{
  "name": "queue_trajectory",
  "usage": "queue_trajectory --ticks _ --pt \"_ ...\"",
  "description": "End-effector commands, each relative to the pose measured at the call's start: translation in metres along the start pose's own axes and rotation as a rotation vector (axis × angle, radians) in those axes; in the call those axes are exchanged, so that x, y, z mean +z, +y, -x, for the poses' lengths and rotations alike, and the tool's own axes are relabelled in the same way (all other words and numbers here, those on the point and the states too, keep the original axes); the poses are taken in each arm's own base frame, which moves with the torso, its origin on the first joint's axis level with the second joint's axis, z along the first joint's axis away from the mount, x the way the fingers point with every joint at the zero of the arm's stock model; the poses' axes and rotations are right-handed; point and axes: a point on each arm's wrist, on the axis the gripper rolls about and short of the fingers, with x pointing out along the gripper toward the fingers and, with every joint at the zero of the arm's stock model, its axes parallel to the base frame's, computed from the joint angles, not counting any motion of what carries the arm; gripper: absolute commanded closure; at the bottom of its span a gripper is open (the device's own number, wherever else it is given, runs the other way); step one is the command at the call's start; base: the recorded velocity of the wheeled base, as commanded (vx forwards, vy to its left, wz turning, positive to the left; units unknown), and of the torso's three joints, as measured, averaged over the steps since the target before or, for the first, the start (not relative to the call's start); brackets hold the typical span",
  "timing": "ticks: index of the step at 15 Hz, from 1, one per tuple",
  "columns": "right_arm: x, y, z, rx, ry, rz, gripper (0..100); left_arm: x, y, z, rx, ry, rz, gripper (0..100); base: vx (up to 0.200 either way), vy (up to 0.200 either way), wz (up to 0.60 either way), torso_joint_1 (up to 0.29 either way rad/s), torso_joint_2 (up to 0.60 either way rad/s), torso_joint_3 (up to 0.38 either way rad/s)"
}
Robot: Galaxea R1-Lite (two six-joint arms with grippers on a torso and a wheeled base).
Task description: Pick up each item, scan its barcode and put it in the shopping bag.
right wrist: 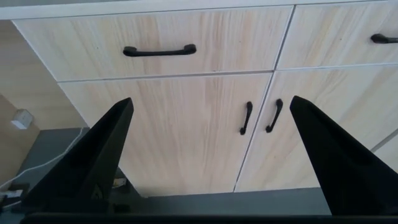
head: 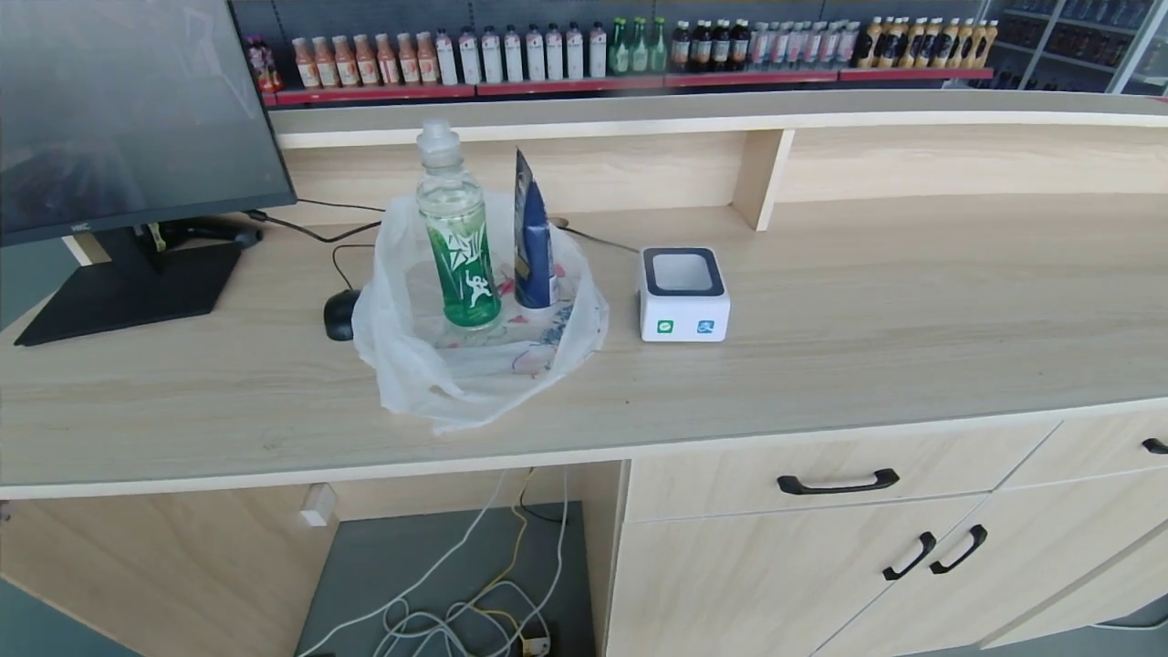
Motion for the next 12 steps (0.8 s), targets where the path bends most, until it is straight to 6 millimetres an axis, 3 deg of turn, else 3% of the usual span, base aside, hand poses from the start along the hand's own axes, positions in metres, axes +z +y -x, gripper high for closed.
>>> queue_trajectory --ticks 1,7,12 --pt "0.0000 0.0000 -0.0002 0.000 0.003 0.000 0 0.0000 0.0000 -0.0001 0.000 0.002 0.000 0 0.000 -0.200 0.00 -0.002 0.00 -0.002" --pt "0.0000 0.0000 -0.0002 0.000 0.003 -0.002 0 0.0000 0.0000 -0.0001 -0.001 0.002 0.000 0 0.000 -0.200 0.00 0.001 0.00 0.005" --pt "0.0000 0.0000 -0.0002 0.000 0.003 0.000 0 0.0000 0.0000 -0.0001 0.000 0.002 -0.003 0 0.000 0.000 0.00 0.000 0.00 0.000"
